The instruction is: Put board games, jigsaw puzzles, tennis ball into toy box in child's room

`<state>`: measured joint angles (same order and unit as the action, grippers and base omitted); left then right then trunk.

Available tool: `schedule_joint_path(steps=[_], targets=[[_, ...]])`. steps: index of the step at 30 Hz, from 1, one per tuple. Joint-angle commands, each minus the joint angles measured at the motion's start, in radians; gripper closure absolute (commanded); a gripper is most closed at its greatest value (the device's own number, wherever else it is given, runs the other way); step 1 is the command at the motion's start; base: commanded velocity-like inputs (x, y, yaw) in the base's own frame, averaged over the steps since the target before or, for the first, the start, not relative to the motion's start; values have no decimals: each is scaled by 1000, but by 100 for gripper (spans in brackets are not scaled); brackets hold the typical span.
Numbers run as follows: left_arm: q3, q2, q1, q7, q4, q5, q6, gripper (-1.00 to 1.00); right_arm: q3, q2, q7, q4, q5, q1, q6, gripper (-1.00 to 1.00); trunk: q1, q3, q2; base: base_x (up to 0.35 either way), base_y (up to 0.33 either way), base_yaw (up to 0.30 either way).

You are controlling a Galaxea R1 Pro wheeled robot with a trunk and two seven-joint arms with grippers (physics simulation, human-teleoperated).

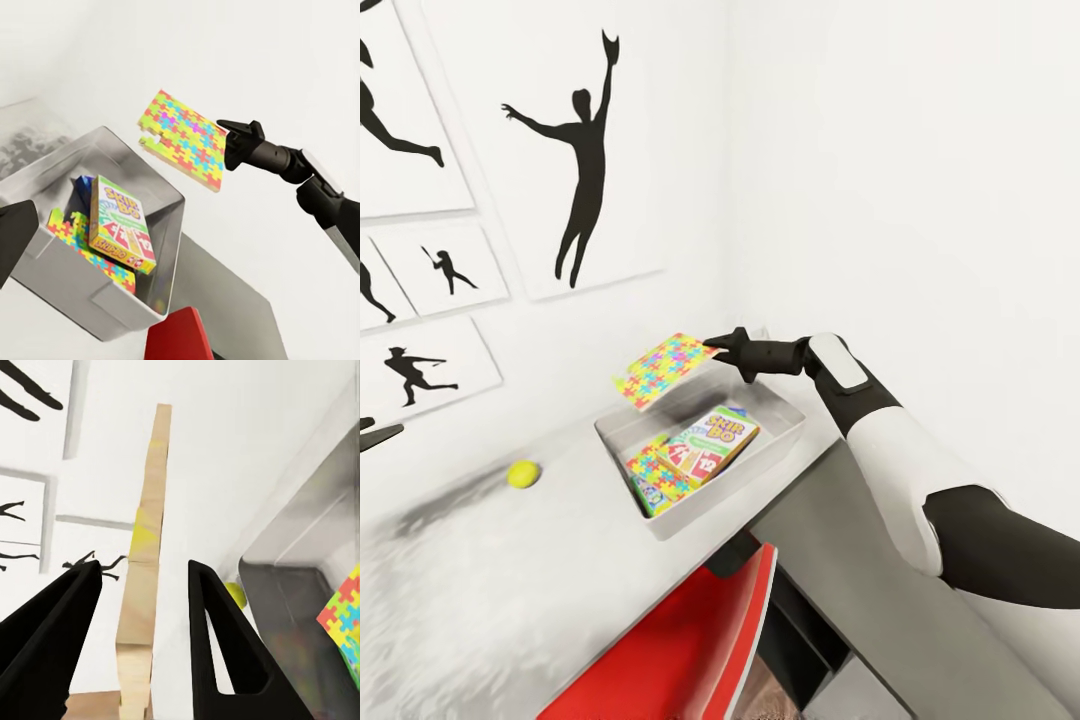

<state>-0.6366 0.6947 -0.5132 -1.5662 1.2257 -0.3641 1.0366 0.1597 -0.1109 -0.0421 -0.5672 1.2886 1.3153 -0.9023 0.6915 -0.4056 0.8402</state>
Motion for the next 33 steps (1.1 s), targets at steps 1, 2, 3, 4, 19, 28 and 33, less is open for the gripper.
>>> schedule_joint_path(steps=[1, 2, 3, 4, 19, 28, 33], targets=[[0, 0, -1, -5, 0, 1, 11, -100, 2, 0, -5, 1, 6, 1, -1, 100, 0, -3, 1, 0, 0, 0], [0, 0, -1, -5, 0, 1, 11, -100, 2, 0, -5, 1, 6, 1, -1, 100, 0, -5, 1, 0, 0, 0], [0, 1, -1, -5, 0, 1, 11, -100, 3, 0, -5, 2, 5, 1, 0, 100, 0, -6, 1, 0, 0, 0], [0, 1, -1, -5, 0, 1, 11, -100, 4, 0, -5, 2, 5, 1, 0, 100, 0, -8, 1, 0, 0, 0], [0, 3, -1, -5, 0, -10, 11, -100, 4, 0, -7, 4, 0, -20, 2, 100, 0, -32, 1, 0, 0, 0], [0, 2, -1, -5, 0, -12, 11, -100, 5, 0, -39, 8, 1, -29, 1, 100, 0, -47, 1, 0, 0, 0], [0, 2, -1, -5, 0, -12, 11, -100, 4, 0, -50, 9, 1, -31, 1, 100, 0, -55, 1, 0, 0, 0]])
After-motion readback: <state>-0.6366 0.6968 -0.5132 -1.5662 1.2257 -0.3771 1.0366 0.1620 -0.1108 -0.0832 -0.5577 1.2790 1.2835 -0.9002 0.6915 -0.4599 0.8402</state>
